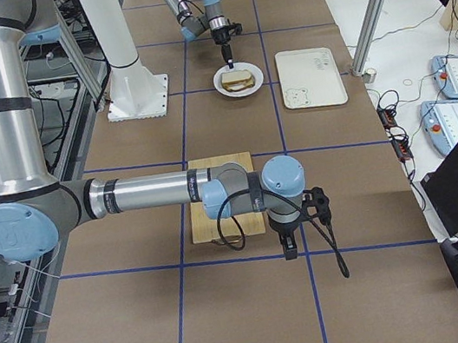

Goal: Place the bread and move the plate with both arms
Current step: 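Move the left gripper toward the rim of the white plate, then close the left gripper on the plate rim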

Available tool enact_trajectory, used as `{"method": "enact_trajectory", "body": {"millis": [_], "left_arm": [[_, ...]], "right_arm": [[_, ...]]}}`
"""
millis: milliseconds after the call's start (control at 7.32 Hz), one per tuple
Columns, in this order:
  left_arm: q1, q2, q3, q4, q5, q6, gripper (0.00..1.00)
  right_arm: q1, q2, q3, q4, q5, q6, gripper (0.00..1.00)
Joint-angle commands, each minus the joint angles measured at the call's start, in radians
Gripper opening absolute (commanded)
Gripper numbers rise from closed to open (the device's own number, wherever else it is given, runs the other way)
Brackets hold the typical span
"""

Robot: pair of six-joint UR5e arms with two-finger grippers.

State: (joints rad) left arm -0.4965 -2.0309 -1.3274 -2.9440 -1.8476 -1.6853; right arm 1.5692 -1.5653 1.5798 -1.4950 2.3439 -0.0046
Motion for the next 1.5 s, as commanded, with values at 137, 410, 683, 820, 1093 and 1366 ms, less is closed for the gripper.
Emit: {"method": "enact_trajectory", "body": {"millis": [137,410,683,820,1093,1366], "left_arm": [[0.007,-0.003,0.008,-0.013,0.008,-0.002,0.03],[0.009,-0.002,0.019,-0.065,0.008,-0.046,0.00],[0.009,-0.002,0.020,-0.098,0.008,-0.080,0.00],[0.009,0.000,0.020,-0.143,0.008,-0.105,0.00],[0.009,0.001,0.014,-0.191,0.008,-0.152,0.00],[0.007,-0.003,0.011,-0.234,0.010,-0.222,0.00]], "right_arm": [[0.000,-0.001,-0.001,0.005,0.000,0.000,1.00],[0.000,-0.001,-0.001,0.007,-0.002,0.000,1.00],[0.000,-0.001,-0.001,0.009,-0.002,0.000,1.00],[0.000,-0.001,-0.001,0.009,-0.003,0.000,1.00],[0.000,-0.001,-0.001,0.009,-0.003,-0.002,1.00],[0.000,-0.001,-0.001,0.009,-0.003,-0.002,1.00]]}}
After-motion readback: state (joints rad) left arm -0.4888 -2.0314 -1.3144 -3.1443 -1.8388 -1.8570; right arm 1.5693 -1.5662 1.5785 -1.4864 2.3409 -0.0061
